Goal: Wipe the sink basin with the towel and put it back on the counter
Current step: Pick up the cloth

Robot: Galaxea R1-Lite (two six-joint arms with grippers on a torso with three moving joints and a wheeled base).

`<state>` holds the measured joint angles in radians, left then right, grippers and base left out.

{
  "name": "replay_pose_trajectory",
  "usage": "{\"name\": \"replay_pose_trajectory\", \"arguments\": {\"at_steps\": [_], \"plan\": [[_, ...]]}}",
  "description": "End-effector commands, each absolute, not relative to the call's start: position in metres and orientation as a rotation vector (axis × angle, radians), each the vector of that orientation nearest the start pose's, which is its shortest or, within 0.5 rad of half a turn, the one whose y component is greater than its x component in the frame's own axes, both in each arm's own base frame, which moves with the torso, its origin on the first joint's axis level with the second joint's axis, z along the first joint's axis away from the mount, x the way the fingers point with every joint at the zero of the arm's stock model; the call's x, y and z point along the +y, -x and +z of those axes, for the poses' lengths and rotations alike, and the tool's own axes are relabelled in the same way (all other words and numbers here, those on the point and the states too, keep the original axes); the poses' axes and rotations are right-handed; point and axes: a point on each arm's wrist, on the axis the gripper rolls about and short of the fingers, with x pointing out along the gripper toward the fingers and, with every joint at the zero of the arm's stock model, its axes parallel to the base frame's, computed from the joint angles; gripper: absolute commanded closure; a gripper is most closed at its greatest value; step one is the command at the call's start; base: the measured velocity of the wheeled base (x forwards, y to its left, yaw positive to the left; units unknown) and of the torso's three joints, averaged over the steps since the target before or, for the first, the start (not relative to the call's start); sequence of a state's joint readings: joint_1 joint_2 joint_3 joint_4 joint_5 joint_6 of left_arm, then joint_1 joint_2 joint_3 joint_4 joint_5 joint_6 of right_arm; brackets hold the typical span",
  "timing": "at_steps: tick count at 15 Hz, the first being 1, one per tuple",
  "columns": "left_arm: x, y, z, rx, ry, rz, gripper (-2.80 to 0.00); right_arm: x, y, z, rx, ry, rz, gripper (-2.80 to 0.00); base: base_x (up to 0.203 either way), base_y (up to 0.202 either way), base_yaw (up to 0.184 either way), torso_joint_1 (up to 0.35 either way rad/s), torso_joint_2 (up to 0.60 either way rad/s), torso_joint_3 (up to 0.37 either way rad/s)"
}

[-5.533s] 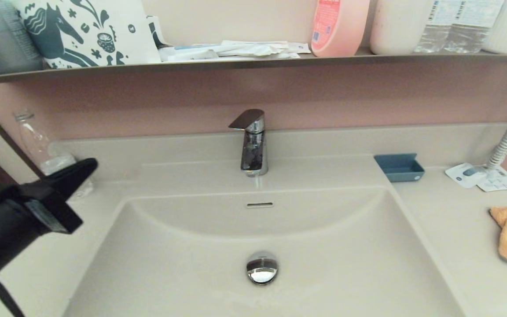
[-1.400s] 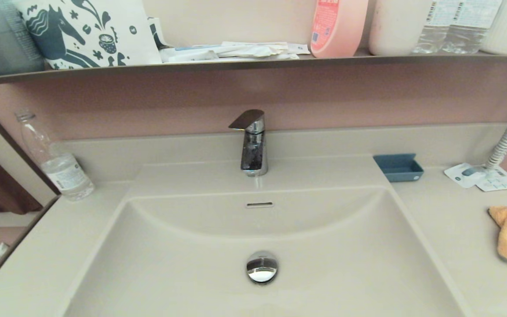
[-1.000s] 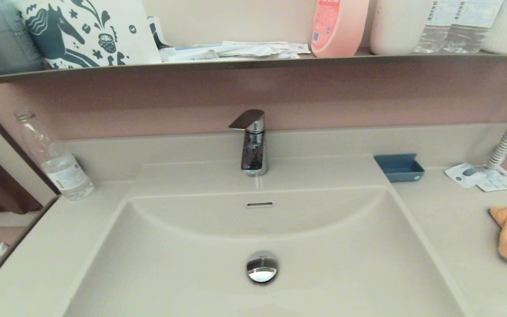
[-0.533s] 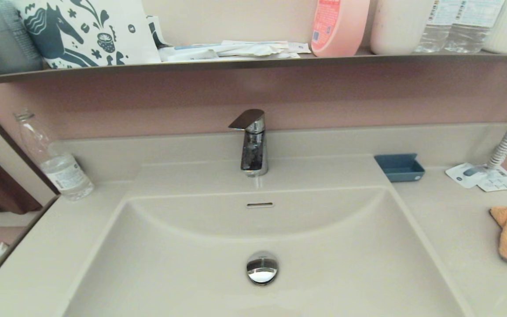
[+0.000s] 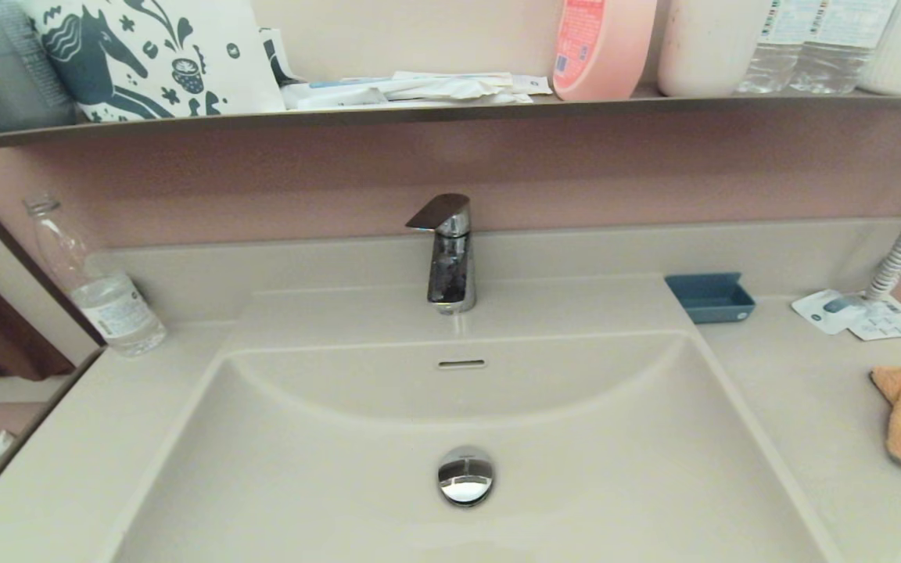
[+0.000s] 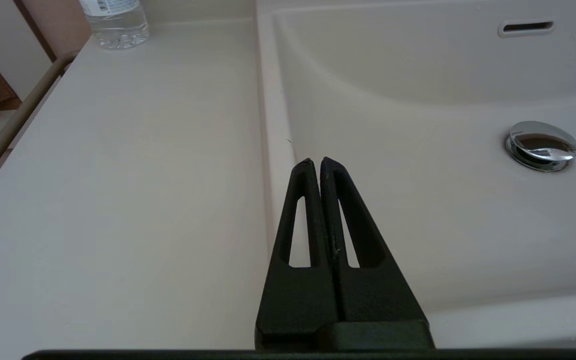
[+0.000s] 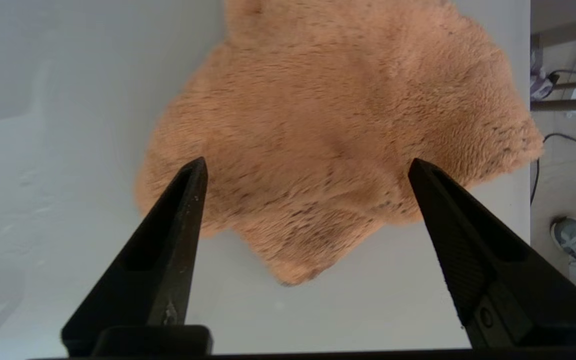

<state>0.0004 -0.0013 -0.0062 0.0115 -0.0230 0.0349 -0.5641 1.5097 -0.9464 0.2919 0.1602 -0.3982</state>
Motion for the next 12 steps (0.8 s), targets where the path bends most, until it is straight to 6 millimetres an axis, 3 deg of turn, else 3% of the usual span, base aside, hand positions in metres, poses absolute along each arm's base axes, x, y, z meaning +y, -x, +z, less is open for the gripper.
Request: {"name": "replay_pose_trajectory", "arguments": {"at_steps": [1, 6, 9, 10, 12], "plan": [[-0.001, 0.023, 0.076, 0.006, -0.035, -0.023, 0.00, -0.132, -0.209, 0.181, 0.902, 0.046, -0.206, -2.80, 0.000, 0.000, 0.000, 0.000, 0.00, 0.000], [-0.001, 0.023, 0.076, 0.006, -0.035, -0.022, 0.00, -0.148, -0.228, 0.161, 0.923, 0.038, -0.212, -2.80, 0.000, 0.000, 0.000, 0.000, 0.00, 0.000], [-0.001, 0.023, 0.076, 0.005, -0.035, -0.022, 0.00, -0.149, -0.228, 0.149, 0.961, 0.019, -0.201, -2.80, 0.000, 0.000, 0.000, 0.000, 0.00, 0.000], [-0.001, 0.023, 0.076, 0.005, -0.035, -0.022, 0.00, -0.149, -0.228, 0.148, 0.962, 0.019, -0.200, 0.00, 0.000, 0.000, 0.000, 0.000, 0.00, 0.000], [-0.001, 0.023, 0.076, 0.006, -0.035, -0.023, 0.00, -0.147, -0.226, 0.153, 0.947, 0.021, -0.204, 0.00, 0.000, 0.000, 0.000, 0.000, 0.00, 0.000]]}}
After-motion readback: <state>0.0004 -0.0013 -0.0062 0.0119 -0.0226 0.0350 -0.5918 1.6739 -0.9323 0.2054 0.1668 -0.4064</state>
